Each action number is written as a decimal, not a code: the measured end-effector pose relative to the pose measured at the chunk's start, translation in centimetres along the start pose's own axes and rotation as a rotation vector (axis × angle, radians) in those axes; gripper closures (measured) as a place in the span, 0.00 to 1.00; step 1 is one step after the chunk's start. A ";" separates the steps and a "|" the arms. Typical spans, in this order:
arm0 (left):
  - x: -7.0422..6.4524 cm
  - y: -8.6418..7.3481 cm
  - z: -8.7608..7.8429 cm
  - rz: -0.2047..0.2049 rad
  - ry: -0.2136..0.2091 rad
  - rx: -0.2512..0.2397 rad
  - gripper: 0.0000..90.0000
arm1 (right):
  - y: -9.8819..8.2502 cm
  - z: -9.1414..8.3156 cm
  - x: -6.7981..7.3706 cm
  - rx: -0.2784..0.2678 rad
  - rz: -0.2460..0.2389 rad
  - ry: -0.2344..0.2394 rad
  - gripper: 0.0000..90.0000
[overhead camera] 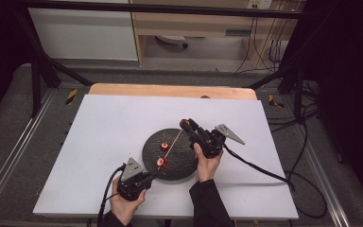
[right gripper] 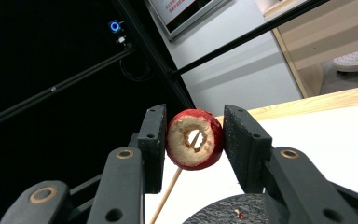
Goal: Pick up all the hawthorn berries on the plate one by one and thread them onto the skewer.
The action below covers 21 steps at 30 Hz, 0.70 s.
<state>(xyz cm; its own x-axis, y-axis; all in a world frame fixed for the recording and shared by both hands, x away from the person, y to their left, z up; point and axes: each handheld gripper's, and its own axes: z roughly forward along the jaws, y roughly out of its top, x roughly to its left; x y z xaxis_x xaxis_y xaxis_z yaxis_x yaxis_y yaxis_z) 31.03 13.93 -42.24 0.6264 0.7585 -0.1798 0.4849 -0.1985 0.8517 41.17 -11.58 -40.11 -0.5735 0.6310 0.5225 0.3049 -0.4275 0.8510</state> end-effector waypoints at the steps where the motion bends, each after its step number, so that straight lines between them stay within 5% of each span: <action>1: 0.0 0.1 0.1 -0.003 0.001 -0.001 0.98 | -0.2 0.0 -0.1 0.002 -0.009 -0.001 0.68; 21: 0.0 2.6 1.7 0.019 0.003 -0.019 0.98 | -1.6 -0.6 0.6 0.076 0.023 0.054 0.68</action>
<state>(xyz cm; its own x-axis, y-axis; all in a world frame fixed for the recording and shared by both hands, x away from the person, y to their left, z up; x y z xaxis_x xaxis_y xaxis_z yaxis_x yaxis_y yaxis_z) 33.32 12.34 -40.85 0.6331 0.7569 -0.1622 0.4614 -0.2007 0.8642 39.92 -10.89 -41.18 -0.6049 0.5849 0.5403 0.3740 -0.3904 0.8413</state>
